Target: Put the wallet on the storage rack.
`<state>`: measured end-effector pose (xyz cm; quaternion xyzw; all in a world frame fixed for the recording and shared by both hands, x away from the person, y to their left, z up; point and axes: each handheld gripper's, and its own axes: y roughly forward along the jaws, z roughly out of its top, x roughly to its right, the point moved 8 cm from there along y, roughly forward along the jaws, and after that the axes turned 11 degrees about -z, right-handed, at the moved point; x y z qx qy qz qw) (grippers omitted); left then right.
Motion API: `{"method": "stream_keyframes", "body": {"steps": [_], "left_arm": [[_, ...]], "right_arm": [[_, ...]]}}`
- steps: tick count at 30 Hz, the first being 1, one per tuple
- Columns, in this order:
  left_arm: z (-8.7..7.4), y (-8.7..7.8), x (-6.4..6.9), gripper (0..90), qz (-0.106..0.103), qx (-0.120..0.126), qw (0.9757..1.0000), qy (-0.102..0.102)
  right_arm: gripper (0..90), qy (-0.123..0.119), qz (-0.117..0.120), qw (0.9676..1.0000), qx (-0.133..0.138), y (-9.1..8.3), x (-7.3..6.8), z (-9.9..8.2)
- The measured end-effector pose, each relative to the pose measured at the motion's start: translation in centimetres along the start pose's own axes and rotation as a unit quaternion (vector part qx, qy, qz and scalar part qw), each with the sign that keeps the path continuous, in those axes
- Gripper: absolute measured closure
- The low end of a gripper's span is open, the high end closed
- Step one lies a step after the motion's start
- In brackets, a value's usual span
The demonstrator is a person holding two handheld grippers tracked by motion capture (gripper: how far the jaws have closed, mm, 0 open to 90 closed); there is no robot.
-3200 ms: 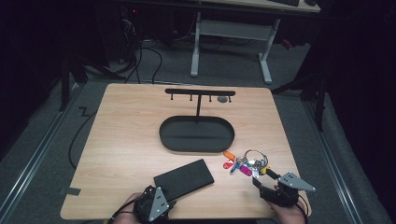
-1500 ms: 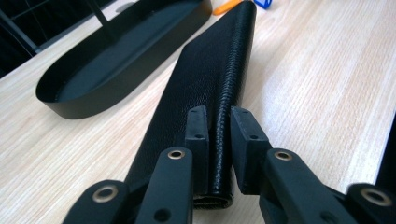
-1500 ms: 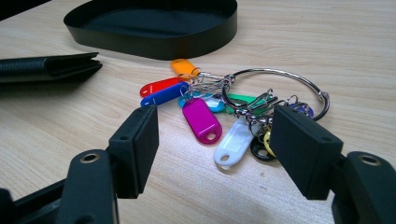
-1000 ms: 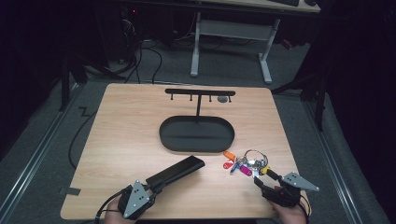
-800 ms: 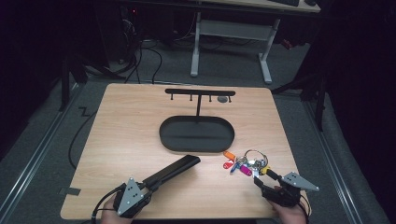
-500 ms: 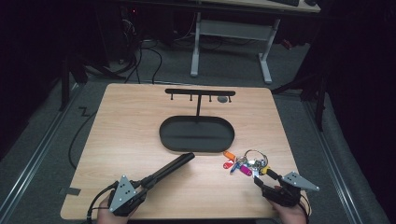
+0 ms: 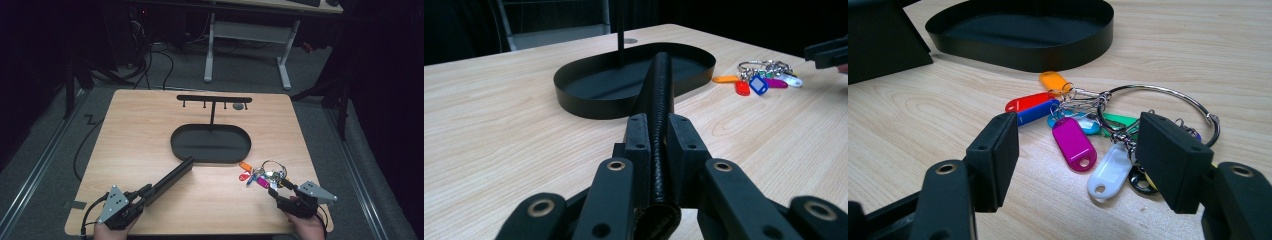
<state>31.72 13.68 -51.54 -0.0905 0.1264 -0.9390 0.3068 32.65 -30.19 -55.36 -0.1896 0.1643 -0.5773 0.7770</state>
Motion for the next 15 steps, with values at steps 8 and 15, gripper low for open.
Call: {"method": "stream_keyframes", "body": {"steps": [8,15], "left_arm": [[-0.1,-0.2,-1.4,79.7,0.002,0.011,0.9998,-0.020],[-0.4,-0.5,-2.3,79.0,0.007,0.015,0.9993,-0.034]], "right_arm": [[34.2,0.004,-0.004,1.0000,0.001,-0.3,0.3,-0.1],[34.2,0.002,-0.004,1.0000,-0.001,-0.3,0.2,-0.2]]}}
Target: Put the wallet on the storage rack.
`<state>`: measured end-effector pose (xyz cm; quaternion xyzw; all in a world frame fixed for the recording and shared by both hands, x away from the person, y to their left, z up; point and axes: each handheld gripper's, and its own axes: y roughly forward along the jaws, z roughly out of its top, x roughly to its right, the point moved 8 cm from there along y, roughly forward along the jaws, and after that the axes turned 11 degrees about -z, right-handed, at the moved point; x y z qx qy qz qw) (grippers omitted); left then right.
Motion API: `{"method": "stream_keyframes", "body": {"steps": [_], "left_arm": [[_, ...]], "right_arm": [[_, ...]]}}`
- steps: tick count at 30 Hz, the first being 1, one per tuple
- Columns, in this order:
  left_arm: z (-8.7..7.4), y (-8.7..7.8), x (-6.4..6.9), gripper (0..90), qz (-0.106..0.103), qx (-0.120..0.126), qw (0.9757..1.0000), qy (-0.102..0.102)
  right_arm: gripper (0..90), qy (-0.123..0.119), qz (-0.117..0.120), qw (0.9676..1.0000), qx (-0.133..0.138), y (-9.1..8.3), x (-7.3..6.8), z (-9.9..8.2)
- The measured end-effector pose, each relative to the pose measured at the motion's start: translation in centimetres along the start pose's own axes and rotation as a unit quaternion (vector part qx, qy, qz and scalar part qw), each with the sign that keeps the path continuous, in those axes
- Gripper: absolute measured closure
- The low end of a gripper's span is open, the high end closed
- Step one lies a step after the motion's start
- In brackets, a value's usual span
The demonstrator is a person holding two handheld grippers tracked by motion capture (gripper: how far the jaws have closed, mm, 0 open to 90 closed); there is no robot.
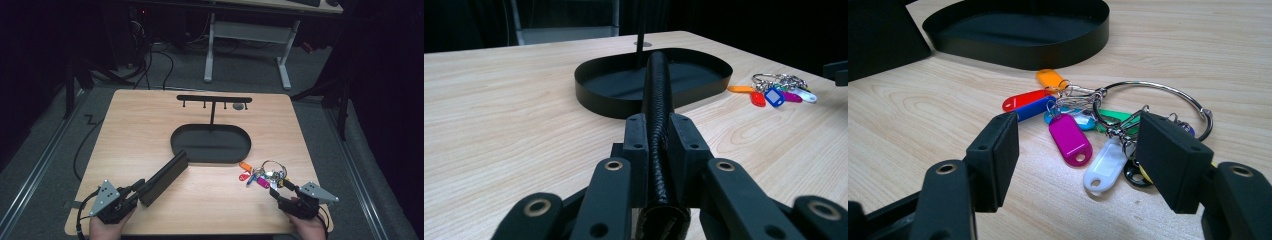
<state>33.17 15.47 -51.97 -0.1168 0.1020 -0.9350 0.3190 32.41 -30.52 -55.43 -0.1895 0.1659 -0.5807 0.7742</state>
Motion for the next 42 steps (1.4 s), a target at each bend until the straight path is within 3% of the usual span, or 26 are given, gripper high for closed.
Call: {"method": "stream_keyframes", "body": {"steps": [16,28,38,42], "left_arm": [[-0.1,0.2,-0.1,70.9,0.001,-0.007,1.0000,0.002],[-0.4,0.7,0.3,63.3,0.004,-0.028,0.9993,0.023],[-0.6,1.3,0.7,58.2,0.015,-0.046,0.9975,0.052],[-1.0,1.9,0.6,56.3,0.025,-0.073,0.9955,0.055]], "right_arm": [[34.2,0.002,0.000,1.0000,-0.003,-0.1,0.1,-0.2],[34.3,0.002,0.001,1.0000,-0.005,-0.1,0.2,-0.2],[34.3,0.000,-0.002,1.0000,-0.006,-0.3,0.3,-0.5],[34.3,0.001,0.000,0.9999,-0.011,-0.2,0.3,-0.6]]}}
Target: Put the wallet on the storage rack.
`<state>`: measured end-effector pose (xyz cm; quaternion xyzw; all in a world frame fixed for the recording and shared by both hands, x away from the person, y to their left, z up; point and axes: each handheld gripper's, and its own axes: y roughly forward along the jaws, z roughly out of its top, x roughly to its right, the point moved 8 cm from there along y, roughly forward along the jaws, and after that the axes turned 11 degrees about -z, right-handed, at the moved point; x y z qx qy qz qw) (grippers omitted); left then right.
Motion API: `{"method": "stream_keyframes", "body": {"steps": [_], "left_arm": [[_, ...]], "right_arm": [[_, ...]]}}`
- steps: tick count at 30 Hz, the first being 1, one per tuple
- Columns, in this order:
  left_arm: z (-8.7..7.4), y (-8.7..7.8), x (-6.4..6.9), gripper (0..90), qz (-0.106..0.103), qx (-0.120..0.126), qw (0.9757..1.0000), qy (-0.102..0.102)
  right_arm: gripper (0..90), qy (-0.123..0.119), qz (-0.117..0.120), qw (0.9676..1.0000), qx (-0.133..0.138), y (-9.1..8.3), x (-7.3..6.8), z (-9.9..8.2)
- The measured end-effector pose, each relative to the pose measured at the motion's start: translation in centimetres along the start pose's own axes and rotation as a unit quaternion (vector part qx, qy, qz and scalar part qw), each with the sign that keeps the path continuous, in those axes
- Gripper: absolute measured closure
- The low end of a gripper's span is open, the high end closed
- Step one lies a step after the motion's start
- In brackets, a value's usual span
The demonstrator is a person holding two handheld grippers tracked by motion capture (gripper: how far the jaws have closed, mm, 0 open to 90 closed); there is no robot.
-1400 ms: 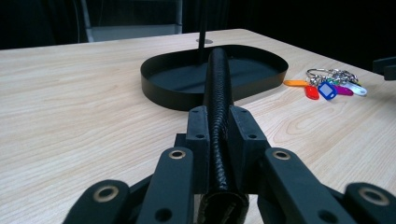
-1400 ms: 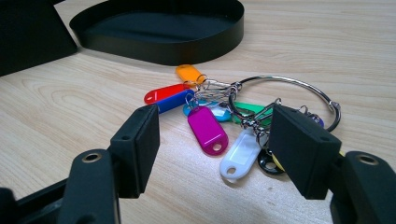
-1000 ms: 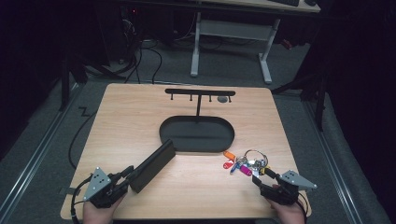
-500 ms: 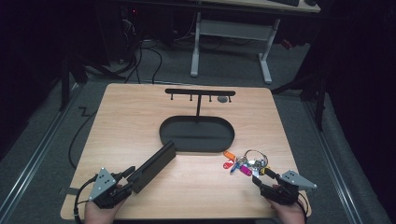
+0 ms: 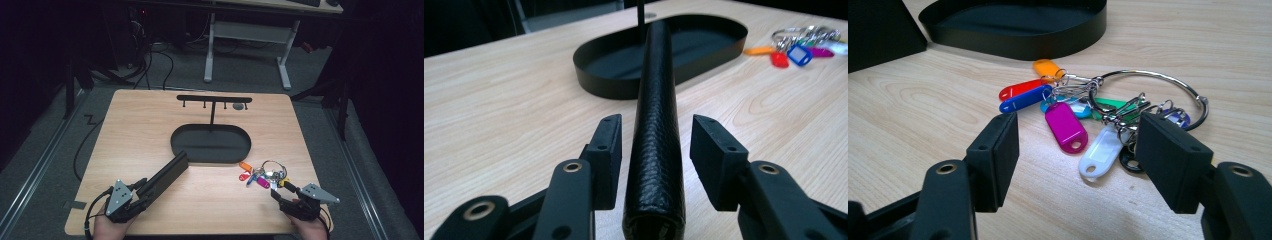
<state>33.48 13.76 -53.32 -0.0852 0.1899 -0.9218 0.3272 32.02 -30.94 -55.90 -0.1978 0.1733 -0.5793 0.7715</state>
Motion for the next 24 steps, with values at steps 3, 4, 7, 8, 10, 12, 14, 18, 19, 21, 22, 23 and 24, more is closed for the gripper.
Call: {"method": "stream_keyframes", "body": {"steps": [3,4,7,8,10,12,14,18,19,21,22,23,24], "left_arm": [[-0.1,0.4,-0.1,53.1,0.005,-0.014,0.9999,-0.007],[-0.1,0.6,-0.1,52.3,0.009,-0.023,0.9997,-0.009],[0.0,0.9,0.0,46.8,0.017,-0.032,0.9993,-0.010],[0.1,1.0,0.1,46.0,0.017,-0.036,0.9992,-0.011],[0.1,1.1,0.2,56.7,0.014,-0.044,0.9989,-0.002],[0.2,1.1,0.2,58.6,0.024,-0.064,0.9977,0.006],[0.6,0.9,0.1,59.1,0.029,-0.070,0.9971,0.009],[1.7,0.5,0.1,59.7,0.027,-0.089,0.9954,0.022],[1.9,0.5,0.1,60.5,0.024,-0.098,0.9946,0.024],[2.0,0.7,0.2,60.7,0.015,-0.130,0.9913,0.018],[2.0,0.9,0.2,60.3,0.013,-0.147,0.9890,0.013],[2.2,1.0,0.2,59.9,0.014,-0.155,0.9876,0.014],[2.4,1.1,0.3,61.1,0.009,-0.169,0.9854,0.013]], "right_arm": [[34.3,-0.001,0.007,1.0000,-0.002,0.2,-0.1,-0.1],[34.2,-0.005,0.013,0.9999,-0.003,0.3,-0.3,-0.1],[34.2,-0.007,0.019,0.9998,-0.002,0.3,-0.4,0.0],[34.2,-0.008,0.023,0.9997,-0.002,0.3,-0.5,0.0],[34.2,-0.013,0.028,0.9995,0.001,0.2,-0.6,0.0],[34.2,-0.012,0.035,0.9993,0.003,0.1,-0.6,0.1],[34.2,-0.011,0.037,0.9992,0.006,0.1,-0.5,0.2],[34.2,-0.013,0.042,0.9990,0.011,0.0,-0.6,0.3],[34.2,-0.014,0.044,0.9989,0.012,0.0,-0.6,0.4],[34.2,-0.012,0.044,0.9989,0.012,-0.1,-0.7,0.5],[34.2,-0.012,0.043,0.9989,0.013,-0.1,-0.7,0.5],[34.3,-0.011,0.043,0.9989,0.013,-0.1,-0.7,0.5],[34.2,-0.012,0.043,0.9989,0.013,-0.1,-0.7,0.5]]}}
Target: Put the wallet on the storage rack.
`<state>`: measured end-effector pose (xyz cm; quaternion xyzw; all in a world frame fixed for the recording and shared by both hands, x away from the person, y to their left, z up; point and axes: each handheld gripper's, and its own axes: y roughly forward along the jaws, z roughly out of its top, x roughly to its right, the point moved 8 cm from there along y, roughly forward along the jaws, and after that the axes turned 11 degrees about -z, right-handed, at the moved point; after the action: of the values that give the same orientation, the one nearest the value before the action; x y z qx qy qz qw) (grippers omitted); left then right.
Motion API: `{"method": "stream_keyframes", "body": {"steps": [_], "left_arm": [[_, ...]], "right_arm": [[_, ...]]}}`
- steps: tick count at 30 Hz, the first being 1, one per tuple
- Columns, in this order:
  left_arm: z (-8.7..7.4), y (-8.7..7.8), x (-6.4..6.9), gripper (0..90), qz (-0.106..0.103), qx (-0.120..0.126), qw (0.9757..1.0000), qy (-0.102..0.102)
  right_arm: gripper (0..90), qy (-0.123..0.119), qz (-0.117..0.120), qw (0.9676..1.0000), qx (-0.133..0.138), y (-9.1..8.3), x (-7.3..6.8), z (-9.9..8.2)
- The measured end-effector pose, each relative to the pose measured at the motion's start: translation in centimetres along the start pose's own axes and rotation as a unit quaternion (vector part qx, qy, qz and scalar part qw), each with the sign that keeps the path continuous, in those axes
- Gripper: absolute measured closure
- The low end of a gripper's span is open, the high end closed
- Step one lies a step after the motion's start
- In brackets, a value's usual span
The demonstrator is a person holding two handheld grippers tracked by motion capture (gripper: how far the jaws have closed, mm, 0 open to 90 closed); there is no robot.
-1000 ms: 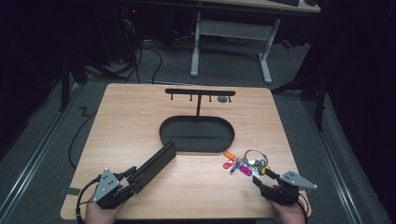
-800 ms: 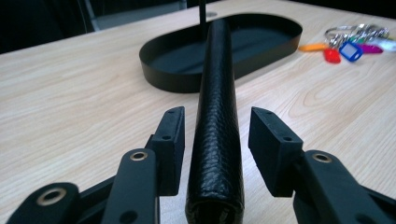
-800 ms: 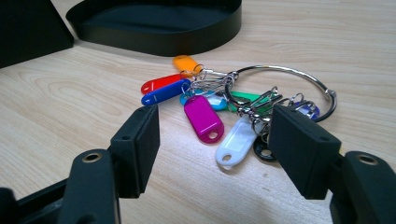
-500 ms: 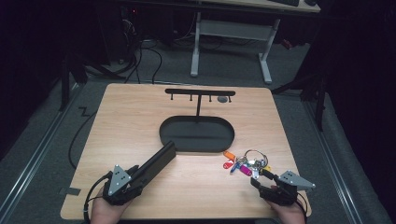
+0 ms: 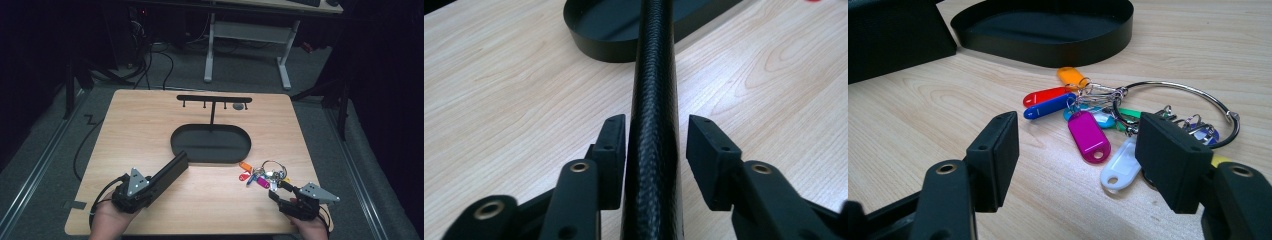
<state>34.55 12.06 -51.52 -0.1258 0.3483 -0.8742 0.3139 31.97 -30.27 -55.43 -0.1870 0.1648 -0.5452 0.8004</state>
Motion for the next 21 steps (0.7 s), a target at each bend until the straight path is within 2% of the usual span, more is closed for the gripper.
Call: {"method": "stream_keyframes", "body": {"steps": [1,5,6,7,8,9,12,13,20,21], "left_arm": [[0.0,0.0,0.0,61.4,0.000,0.000,1.0000,0.000],[0.6,0.2,0.0,62.7,-0.004,-0.034,0.9994,0.003],[0.6,0.3,0.0,62.7,-0.004,-0.038,0.9993,0.005],[0.7,0.4,-0.1,63.4,-0.006,-0.054,0.9984,0.015],[0.7,0.4,-0.1,63.6,-0.006,-0.054,0.9984,0.015],[0.8,0.4,-0.1,63.6,-0.008,-0.064,0.9977,0.019],[1.1,0.4,-0.3,64.8,-0.019,-0.089,0.9958,0.014],[1.1,0.4,-0.3,64.7,-0.019,-0.089,0.9958,0.014],[1.8,0.8,-0.6,63.8,-0.028,-0.145,0.9890,0.015],[1.8,0.8,-0.6,63.8,-0.028,-0.145,0.9890,0.015]], "right_arm": [[34.2,0.000,0.000,1.0000,-0.001,0.0,0.0,0.0],[34.3,0.002,-0.001,1.0000,-0.001,0.0,0.1,0.0],[34.3,0.002,-0.001,1.0000,-0.001,0.0,0.1,0.0],[34.3,0.004,-0.001,1.0000,-0.003,0.0,0.1,-0.1],[34.3,0.004,-0.001,1.0000,-0.003,0.0,0.1,-0.1],[34.3,0.004,-0.002,1.0000,-0.003,0.0,0.1,-0.1],[34.3,0.001,-0.002,1.0000,-0.004,0.1,0.1,-0.2],[34.3,0.001,-0.003,1.0000,-0.005,0.1,0.1,-0.2],[34.3,0.002,-0.002,1.0000,-0.007,0.1,0.1,-0.2],[34.3,0.002,-0.002,1.0000,-0.007,0.1,0.1,-0.2]]}}
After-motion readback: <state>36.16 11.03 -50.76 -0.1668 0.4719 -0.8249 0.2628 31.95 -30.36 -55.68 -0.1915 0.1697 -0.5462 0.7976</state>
